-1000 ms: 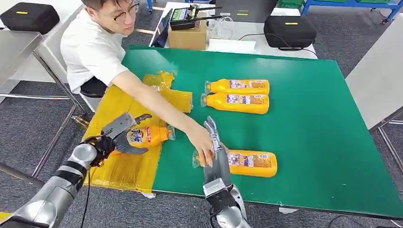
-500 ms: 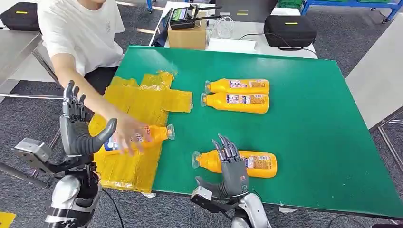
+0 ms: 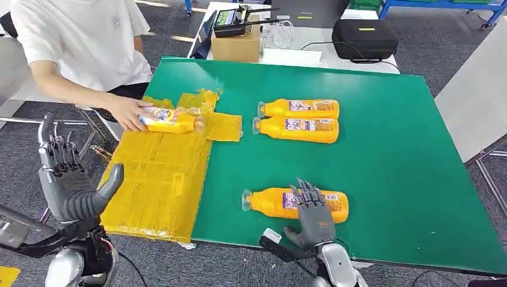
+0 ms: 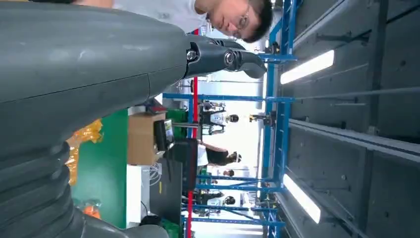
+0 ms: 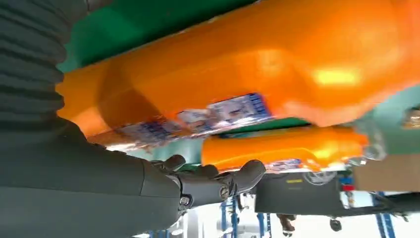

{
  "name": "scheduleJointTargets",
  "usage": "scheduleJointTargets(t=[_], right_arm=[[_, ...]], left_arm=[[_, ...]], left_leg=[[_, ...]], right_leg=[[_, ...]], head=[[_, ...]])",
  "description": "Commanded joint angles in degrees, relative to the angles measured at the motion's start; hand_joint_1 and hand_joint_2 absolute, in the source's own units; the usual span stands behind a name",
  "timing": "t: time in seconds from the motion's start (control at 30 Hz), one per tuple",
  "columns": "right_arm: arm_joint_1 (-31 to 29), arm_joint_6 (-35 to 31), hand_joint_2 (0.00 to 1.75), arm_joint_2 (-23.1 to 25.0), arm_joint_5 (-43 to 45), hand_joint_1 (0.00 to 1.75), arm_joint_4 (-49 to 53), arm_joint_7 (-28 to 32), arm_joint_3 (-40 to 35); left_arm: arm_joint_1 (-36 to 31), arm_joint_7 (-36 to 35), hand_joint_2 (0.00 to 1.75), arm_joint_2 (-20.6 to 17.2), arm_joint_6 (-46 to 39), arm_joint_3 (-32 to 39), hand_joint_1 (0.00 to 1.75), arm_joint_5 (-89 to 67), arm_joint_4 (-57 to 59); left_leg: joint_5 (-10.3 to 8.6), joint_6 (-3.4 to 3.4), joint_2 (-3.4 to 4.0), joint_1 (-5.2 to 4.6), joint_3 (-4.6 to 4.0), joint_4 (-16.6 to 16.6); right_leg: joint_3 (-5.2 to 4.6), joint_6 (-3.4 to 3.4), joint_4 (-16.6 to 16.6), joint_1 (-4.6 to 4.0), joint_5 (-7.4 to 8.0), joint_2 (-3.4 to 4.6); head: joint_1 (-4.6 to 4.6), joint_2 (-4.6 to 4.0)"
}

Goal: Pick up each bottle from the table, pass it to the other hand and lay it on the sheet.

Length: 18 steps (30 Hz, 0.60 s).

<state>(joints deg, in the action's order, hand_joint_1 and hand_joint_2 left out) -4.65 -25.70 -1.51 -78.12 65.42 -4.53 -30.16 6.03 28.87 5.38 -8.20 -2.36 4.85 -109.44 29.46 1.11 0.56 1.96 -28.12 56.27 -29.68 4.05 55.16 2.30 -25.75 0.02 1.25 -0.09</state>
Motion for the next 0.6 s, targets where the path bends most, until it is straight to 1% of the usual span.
scheduleJointTargets(t=[0.03,0.07,0.13,0.23,0.3,0.33,0.37,0.4,0.43,0.47,0.5,0.53,0.6], right_arm=[[2.2,1.4,1.75,-5.7,-3.9,0.0,8.9,-3.1,2.1],[3.0,1.5,1.75,-6.6,-5.6,0.0,10.8,-3.9,2.9],[3.2,1.6,1.75,-7.2,-5.8,0.0,11.5,-4.1,3.6],[3.7,3.4,1.75,-8.0,-6.8,0.0,12.6,-4.8,4.9],[3.8,6.2,1.75,-8.3,-6.1,0.0,12.5,-5.4,5.8],[3.8,6.2,1.75,-8.5,-6.1,0.0,12.5,-5.4,5.9],[3.4,8.1,1.75,-8.5,-5.7,0.0,11.6,-5.8,6.1],[2.3,9.8,1.75,-8.6,-4.2,0.0,10.1,-6.0,6.4],[1.6,9.9,1.75,-8.8,-3.8,0.0,9.3,-5.9,6.5],[0.6,10.1,1.75,-8.7,-3.3,0.0,7.8,-5.8,6.6],[-1.6,11.0,1.75,-8.2,-0.9,0.0,4.3,-5.0,7.0],[-4.4,10.7,1.75,-7.7,1.5,0.0,0.4,-3.2,7.1],[-9.4,11.6,1.75,-6.3,6.4,0.0,-6.8,0.8,7.0]], left_arm=[[2.8,-0.8,1.75,1.2,1.0,1.6,0.0,-0.4,-2.1],[3.3,-0.8,1.75,1.3,0.9,1.7,0.0,-0.7,-2.6],[3.7,-0.7,1.75,1.4,0.8,1.7,0.0,-0.9,-3.0],[4.2,-1.3,1.75,1.4,1.3,1.5,0.0,-0.9,-3.5],[4.5,-1.9,1.75,1.2,1.6,1.2,0.0,-0.9,-3.8],[4.5,-1.9,1.75,1.2,1.6,1.2,0.0,-0.9,-3.8],[4.5,-2.0,1.75,1.2,1.6,1.1,0.0,-1.1,-3.8],[4.2,-2.6,1.75,0.9,2.2,0.6,0.0,-1.2,-3.6],[4.0,-2.7,1.75,1.0,2.1,0.6,0.0,-1.2,-3.4],[3.7,-3.0,1.75,0.8,2.4,0.3,0.0,-1.1,-3.0],[2.8,-3.4,1.75,0.6,2.7,-0.4,0.0,-1.0,-2.2],[1.6,-3.7,1.75,0.3,2.9,-1.3,0.0,-1.1,-0.9],[-0.9,-4.3,1.75,-0.3,3.5,-2.9,0.0,-0.7,1.6]], left_leg=[[0.02,-0.16,-0.07,-0.02,0.09,-0.1],[0.03,-0.21,-0.08,-0.02,0.15,-0.1],[0.02,-0.14,-0.07,-0.03,0.04,0.0],[0.05,-0.21,-0.06,-0.02,0.15,-0.1],[0.04,-0.21,-0.09,-0.01,0.16,-0.1],[0.03,-0.17,-0.09,-0.02,0.13,-0.1],[0.03,-0.2,-0.08,-0.02,0.19,-0.1],[0.03,-0.17,-0.09,0.0,0.17,-0.1],[0.02,-0.13,-0.04,-0.02,0.11,-0.1],[0.01,-0.18,-0.04,-0.01,0.17,-0.1],[0.01,-0.15,-0.02,-0.02,0.12,-0.1],[-0.01,-0.2,-0.04,-0.02,0.16,-0.1],[-0.03,-0.12,0.07,-0.01,0.1,-0.1]], right_leg=[[0.11,-0.19,-0.1,-0.02,-0.03,-0.05],[0.17,-0.25,-0.1,-0.04,-0.03,-0.05],[0.07,-0.13,0.0,0.01,-0.03,-0.05],[0.18,-0.23,-0.1,-0.03,-0.04,-0.03],[0.21,-0.25,-0.1,-0.04,-0.05,-0.06],[0.16,-0.23,-0.1,-0.03,-0.04,-0.06],[0.21,-0.28,-0.1,-0.04,-0.04,-0.05],[0.21,-0.25,-0.1,-0.05,-0.03,-0.05],[0.12,-0.18,-0.1,-0.01,-0.02,-0.01],[0.18,-0.26,-0.1,-0.05,0.0,0.0],[0.12,-0.2,-0.1,-0.03,0.0,0.0],[0.17,-0.26,-0.1,-0.04,0.02,0.0],[0.09,-0.15,-0.1,-0.02,0.07,0.1]], head=[[0.0,0.0],[0.0,0.0],[0.0,0.0],[0.0,0.0],[0.0,0.0],[0.0,0.0],[0.0,0.0],[0.0,0.0],[0.02,0.0],[0.0,0.0],[0.0,0.0],[0.0,0.0],[0.0,0.0]])
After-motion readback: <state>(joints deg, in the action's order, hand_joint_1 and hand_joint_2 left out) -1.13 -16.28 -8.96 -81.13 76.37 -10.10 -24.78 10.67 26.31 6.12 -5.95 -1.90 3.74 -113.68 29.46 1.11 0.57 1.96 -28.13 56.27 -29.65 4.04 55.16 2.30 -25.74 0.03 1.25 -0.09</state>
